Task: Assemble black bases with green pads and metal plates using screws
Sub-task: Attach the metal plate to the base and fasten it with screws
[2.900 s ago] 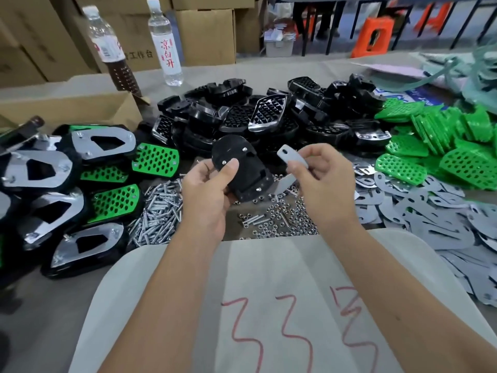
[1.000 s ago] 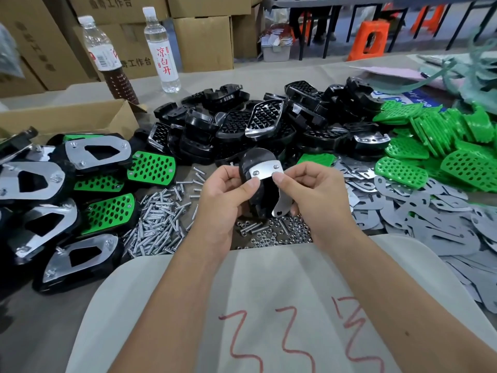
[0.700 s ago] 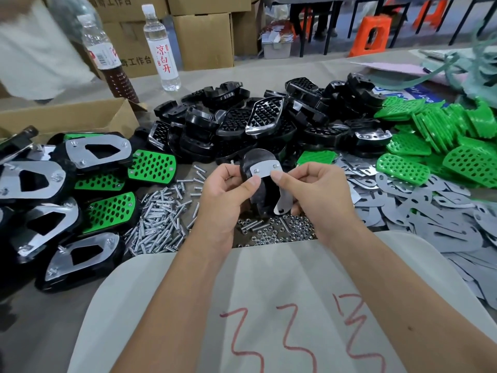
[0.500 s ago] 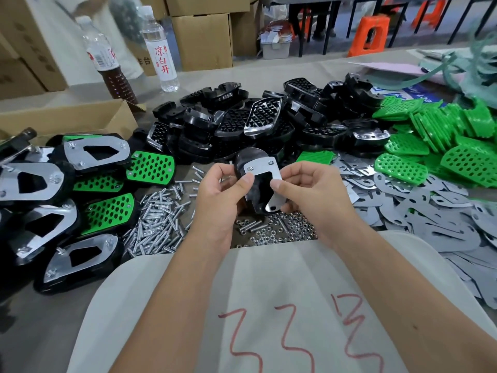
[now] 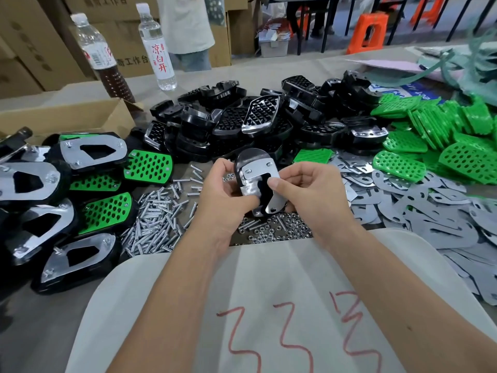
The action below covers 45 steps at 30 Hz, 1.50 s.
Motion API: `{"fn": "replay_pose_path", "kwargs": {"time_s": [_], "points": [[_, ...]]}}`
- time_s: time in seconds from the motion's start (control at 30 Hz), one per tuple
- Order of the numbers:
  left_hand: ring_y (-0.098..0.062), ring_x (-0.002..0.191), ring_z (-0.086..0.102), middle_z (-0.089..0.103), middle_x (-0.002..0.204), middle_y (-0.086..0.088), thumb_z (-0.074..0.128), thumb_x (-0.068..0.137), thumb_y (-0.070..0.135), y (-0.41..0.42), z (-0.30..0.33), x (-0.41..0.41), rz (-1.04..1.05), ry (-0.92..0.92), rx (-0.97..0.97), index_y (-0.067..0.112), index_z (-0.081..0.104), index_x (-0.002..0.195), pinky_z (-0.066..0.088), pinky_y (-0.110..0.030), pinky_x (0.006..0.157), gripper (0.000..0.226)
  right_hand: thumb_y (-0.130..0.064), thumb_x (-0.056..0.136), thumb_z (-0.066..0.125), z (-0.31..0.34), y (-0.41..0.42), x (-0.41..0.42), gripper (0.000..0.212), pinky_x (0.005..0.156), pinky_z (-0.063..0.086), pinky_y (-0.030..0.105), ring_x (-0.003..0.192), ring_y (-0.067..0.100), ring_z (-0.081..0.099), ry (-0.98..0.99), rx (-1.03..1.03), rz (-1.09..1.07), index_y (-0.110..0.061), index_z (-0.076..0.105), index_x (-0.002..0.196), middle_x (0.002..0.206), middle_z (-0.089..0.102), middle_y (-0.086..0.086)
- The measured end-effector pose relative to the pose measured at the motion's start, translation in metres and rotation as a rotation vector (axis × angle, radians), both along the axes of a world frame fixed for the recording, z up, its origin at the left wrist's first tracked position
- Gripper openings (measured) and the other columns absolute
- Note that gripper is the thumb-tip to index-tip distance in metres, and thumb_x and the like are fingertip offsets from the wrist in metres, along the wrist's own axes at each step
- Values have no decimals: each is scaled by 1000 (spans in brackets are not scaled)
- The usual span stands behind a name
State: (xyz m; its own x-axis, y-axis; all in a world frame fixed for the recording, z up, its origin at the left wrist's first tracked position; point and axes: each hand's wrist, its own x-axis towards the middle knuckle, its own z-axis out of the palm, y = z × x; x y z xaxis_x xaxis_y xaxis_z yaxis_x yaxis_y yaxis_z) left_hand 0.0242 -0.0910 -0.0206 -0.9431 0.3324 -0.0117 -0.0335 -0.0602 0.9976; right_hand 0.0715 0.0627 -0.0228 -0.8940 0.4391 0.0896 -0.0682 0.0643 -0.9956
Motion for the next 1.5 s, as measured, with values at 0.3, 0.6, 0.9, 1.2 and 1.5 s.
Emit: {"fn": "replay_pose_path", "kwargs": {"time_s": [0.3, 0.6, 0.9, 1.2, 1.5], "points": [[-36, 87, 73, 76, 99, -23, 67, 78, -11, -5, 4, 1, -62, 77, -98, 30, 63, 108, 60, -55, 84, 51, -24, 78, 90, 5, -1, 2, 14, 57, 47, 24, 54, 3, 54, 16, 226, -72, -22, 76, 74, 67, 72, -4], [-41, 85, 77, 79, 90, -16, 74, 75, 1, -4, 4, 2, -17, 37, -95, 35, 68, 101, 62, -53, 84, 43, -21, 81, 89, 2, 1, 3, 16, 59, 47, 33, 59, 16, 58, -17, 111, -28, -19, 74, 75, 69, 71, 2], [-27, 76, 65, 70, 87, -12, 59, 66, 10, -2, 12, -1, 98, -225, 206, 11, 66, 98, 57, -36, 66, 32, -10, 94, 75, 5, -2, 5, 18, 51, 53, 30, 48, 16, 63, 34, 143, 104, -17, 71, 77, 68, 69, 13], [-17, 72, 63, 71, 79, -7, 74, 85, 51, -13, 24, -8, 172, 99, -45, 19, 77, 78, 53, -38, 73, 33, -1, 92, 75, 13, -5, 7, 11, 63, 61, 29, 67, 20, 68, 91, 194, 217, -7, 70, 84, 79, 66, 12], [-21, 69, 58, 68, 73, -9, 69, 98, 35, -20, 24, -14, 197, 168, -72, 9, 76, 75, 48, -38, 69, 35, -4, 93, 75, 13, -6, 7, 11, 64, 64, 36, 63, 19, 70, 80, 202, 234, -9, 70, 84, 82, 65, 21]]}}
